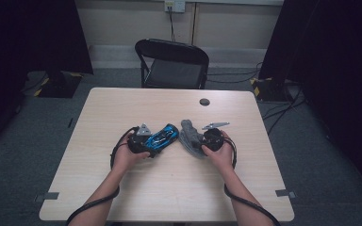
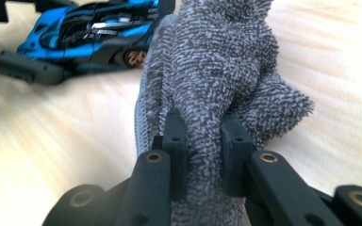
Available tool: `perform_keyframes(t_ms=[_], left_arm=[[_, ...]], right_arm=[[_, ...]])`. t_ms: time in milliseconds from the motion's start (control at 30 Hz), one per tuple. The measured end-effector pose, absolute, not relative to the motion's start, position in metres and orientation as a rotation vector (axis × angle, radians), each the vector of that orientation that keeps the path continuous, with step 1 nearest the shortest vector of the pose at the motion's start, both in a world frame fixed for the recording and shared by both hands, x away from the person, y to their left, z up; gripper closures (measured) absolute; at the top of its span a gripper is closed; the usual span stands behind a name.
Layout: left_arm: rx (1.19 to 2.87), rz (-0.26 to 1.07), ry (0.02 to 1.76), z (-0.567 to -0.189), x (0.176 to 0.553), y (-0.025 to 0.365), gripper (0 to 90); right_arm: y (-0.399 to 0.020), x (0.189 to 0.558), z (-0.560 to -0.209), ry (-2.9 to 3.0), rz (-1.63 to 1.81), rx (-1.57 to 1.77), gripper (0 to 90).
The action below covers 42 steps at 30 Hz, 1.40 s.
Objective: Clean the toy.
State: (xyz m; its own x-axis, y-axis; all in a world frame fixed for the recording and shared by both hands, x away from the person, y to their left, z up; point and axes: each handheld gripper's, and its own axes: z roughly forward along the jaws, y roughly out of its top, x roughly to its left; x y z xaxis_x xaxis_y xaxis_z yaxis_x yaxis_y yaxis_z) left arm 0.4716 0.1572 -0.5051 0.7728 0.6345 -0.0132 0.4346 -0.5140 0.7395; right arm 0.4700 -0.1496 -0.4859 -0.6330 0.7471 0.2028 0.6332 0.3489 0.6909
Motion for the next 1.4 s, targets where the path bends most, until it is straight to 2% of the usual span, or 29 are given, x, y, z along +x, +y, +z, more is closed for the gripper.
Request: perform_keyframes(t_ms=[400, 633, 900, 1400], left_arm=[[2.197, 0.307, 0.810, -0.503, 0.472, 0.157, 23.3], [2.202, 0.329, 0.797, -0.486, 0.474, 0.154, 21.4], [2.224, 0.302, 0.739, -0.473, 0.498, 0.122, 19.5], [2.259, 0.283, 0.805, -0.497, 0.530, 0.098, 16.8]], right_arm=[[-0.177, 0.442, -0.490, 2.475, 1.146, 1.233, 74.6], [-0.176, 0.438, -0.491, 2.468, 1.121, 1.215, 74.5], [-0.178, 0.439, -0.493, 2.461, 1.158, 1.240, 74.5], [-0.180, 0.439, -0.495, 2.460, 1.182, 1.237, 74.5]])
